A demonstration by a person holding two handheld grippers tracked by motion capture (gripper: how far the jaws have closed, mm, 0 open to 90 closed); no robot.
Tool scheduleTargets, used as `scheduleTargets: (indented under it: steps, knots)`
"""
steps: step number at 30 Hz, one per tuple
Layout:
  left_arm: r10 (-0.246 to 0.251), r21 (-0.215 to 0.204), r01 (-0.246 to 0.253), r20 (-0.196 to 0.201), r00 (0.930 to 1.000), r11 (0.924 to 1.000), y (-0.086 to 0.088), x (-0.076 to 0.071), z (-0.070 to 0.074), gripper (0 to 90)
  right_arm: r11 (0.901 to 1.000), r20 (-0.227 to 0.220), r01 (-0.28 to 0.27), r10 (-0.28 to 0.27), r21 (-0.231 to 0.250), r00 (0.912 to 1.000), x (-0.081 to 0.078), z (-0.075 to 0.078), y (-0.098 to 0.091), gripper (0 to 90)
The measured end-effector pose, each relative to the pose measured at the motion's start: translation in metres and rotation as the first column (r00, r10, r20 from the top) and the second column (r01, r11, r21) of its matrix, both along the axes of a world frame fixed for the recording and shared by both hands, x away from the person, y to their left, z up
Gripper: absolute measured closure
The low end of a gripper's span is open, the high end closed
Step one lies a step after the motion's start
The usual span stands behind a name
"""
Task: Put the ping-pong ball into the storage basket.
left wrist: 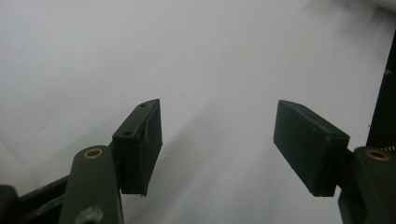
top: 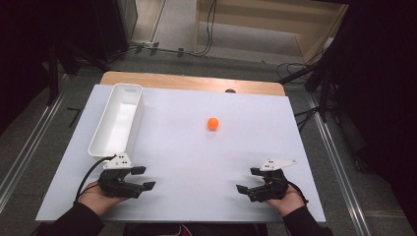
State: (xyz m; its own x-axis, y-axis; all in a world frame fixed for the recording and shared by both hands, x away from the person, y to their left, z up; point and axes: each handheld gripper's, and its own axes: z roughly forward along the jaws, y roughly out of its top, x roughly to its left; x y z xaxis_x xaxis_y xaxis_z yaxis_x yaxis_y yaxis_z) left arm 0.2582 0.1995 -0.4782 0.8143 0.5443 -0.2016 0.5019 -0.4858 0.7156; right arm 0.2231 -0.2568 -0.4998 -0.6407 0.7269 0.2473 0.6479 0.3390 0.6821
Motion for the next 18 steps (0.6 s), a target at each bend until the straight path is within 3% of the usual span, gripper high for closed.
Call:
scheduleTargets:
  steps: [18]
  knots:
    - [0.01,-0.009,-0.01,-0.002,0.9999,0.9999,0.0014,0.0001,0.0009,33.0,1.0,-0.002,-0.005,0.005,0.008,1.0,-0.0016,0.001,0.0005,9.5]
